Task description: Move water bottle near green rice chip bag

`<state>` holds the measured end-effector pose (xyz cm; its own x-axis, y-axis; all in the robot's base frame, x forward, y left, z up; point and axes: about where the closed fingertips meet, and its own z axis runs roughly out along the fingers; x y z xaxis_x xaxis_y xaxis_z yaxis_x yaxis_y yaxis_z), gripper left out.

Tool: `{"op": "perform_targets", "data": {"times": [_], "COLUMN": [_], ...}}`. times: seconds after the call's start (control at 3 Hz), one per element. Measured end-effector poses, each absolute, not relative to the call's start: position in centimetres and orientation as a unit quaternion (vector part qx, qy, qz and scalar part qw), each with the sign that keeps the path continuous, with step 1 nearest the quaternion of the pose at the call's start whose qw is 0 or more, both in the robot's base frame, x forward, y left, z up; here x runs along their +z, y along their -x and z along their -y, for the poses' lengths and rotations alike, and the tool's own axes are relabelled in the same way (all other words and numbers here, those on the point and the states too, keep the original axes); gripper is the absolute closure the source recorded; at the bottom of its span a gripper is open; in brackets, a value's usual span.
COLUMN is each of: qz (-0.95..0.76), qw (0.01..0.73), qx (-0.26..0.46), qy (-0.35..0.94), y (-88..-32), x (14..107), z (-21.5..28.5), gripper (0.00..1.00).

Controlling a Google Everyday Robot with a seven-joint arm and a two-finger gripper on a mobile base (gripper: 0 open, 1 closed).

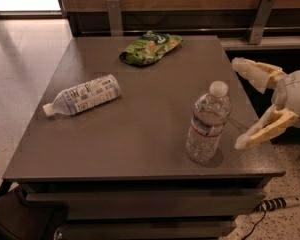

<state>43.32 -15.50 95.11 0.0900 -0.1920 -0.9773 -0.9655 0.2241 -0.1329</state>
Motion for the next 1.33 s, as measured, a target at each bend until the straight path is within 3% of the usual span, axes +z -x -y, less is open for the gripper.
{"op": "perform_targets", "data": {"times": [0.67, 1.33], "qz": [-0.578, -0.576], "qw": [0.502, 0.502], "qx": [0.396, 0.396], "qy": [0.507, 0.51], "y": [-43.4, -43.3], "x": [93.6, 93.8], "z": [12.4, 12.1], "gripper": [0.02, 0.49]}}
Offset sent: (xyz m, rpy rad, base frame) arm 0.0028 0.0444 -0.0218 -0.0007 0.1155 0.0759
